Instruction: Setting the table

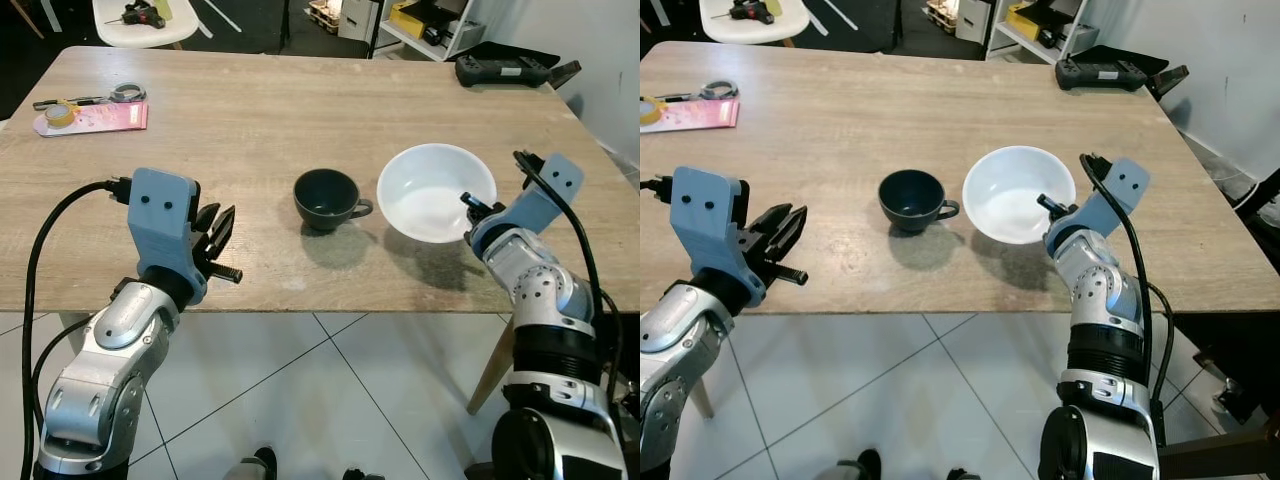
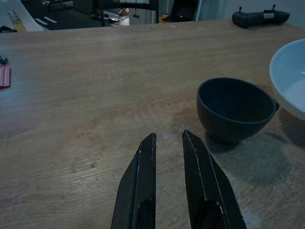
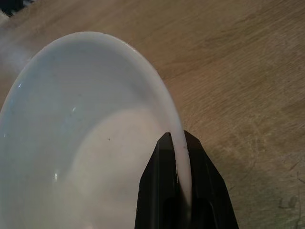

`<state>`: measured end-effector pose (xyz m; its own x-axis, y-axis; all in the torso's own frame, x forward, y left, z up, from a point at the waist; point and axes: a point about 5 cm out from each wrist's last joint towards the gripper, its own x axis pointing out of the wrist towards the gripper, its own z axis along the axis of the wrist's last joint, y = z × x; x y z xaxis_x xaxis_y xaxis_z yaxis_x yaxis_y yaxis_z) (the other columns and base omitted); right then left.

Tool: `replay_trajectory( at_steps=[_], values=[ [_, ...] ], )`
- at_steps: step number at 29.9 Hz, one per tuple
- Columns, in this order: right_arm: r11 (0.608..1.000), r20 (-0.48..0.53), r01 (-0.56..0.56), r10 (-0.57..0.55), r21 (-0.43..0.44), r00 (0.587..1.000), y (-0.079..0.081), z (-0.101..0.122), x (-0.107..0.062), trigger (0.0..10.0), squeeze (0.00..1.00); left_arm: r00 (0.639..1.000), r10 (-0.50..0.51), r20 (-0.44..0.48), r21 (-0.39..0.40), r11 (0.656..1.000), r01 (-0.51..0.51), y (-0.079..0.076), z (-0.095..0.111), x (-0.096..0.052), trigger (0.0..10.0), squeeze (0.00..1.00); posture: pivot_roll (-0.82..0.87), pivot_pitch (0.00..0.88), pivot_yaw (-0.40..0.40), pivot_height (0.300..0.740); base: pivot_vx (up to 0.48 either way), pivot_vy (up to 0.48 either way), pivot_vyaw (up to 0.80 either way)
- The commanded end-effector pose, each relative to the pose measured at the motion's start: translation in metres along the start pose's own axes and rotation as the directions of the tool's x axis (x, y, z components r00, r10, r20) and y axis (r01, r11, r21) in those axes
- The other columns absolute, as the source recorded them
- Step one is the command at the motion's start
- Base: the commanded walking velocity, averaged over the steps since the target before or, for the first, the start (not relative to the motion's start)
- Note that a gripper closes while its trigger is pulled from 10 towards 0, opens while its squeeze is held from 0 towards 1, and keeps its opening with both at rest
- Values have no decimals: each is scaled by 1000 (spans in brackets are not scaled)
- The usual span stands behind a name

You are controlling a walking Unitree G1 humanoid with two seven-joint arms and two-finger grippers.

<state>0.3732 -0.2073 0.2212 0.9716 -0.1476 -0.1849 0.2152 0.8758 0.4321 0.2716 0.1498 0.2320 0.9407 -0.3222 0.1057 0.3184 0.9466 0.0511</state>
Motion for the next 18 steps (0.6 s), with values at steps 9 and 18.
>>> replay_trajectory(
  at_steps=[9, 18],
  values=[
    [997, -52, -49, 46, -64, 998, 9, -4, -13, 10000, 278, 844, -491, -217, -2, 864, 503, -1, 8, -38, 10000, 0, 73, 153, 21, 740, 0, 0, 0],
    [997, -121, -40, 32, -64, 992, 7, -18, -14, 10000, 153, 854, -412, -317, 128, 874, 469, 25, 12, -42, 10000, 0, 76, 156, 19, 740, 0, 0, 0]
  ],
)
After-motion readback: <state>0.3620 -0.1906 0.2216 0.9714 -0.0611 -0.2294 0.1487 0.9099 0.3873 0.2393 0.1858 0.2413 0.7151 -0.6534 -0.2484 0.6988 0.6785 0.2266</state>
